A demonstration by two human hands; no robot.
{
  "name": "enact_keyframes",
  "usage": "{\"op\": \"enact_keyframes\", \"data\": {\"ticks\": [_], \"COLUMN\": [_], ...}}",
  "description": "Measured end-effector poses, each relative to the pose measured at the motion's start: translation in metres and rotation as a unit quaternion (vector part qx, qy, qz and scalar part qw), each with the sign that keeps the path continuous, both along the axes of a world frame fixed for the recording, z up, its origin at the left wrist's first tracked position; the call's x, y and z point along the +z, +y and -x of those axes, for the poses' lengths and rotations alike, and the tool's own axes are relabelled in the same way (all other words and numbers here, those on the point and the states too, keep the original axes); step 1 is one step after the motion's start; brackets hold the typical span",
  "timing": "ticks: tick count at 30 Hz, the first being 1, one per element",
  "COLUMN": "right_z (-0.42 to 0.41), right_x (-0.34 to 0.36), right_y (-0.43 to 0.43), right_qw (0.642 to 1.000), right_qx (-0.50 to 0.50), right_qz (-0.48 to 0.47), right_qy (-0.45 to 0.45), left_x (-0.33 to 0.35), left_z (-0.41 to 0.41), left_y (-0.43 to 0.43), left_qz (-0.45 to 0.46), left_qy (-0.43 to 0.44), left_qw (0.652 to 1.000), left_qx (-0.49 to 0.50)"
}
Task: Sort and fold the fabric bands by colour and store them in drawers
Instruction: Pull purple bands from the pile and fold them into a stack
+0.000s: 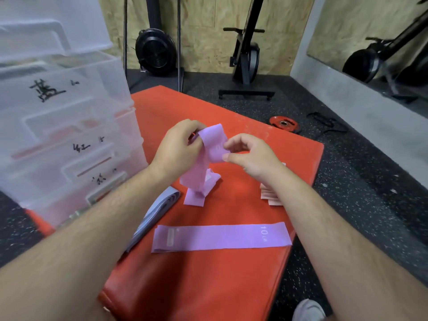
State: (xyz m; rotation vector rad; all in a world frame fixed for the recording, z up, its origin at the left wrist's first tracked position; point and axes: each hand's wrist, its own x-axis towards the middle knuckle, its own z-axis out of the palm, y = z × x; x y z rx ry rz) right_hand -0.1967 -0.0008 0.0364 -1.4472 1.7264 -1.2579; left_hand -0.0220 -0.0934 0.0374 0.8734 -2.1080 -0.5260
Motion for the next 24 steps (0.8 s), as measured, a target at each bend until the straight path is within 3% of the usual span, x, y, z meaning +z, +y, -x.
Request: {"op": "enact_keyframes", "data": {"ticks": [4,9,11,16,24], "right_z": [-0.004,-0.010,-0.011,-0.009,-0.009], "right_x": [0.010,0.023,0.023,0.023,0.030], "right_y": [0.009,0.024,0.027,0.028,0.030], "right_qw": [0.998,0.989,0.984,0.961,0.946], "right_qx": [0.001,-0.031,-0.056,-0.093,-0.076], "right_qz": [-0.005,0.045,0.040,0.010,0.010], "right_qy": [-0.057,-0.139,-0.167,-0.262,-0.315], "left_x": [0.001,-0.008,-0.002,0.011,0.003], "left_z": [0.000,-0.003,-0.004,0.000,0.011], "left_y": [0.002,-0.001,0.011,0.038,0.038], "left_qz": [-0.012,-0.033,-0.027,-0.119,-0.082], "left_qy": [-0.023,-0.141,-0.151,-0.011,0.076], "left_qw": [1.000,0.989,0.988,0.984,0.988], "left_qx": [0.006,0.030,0.012,-0.131,-0.104]}}
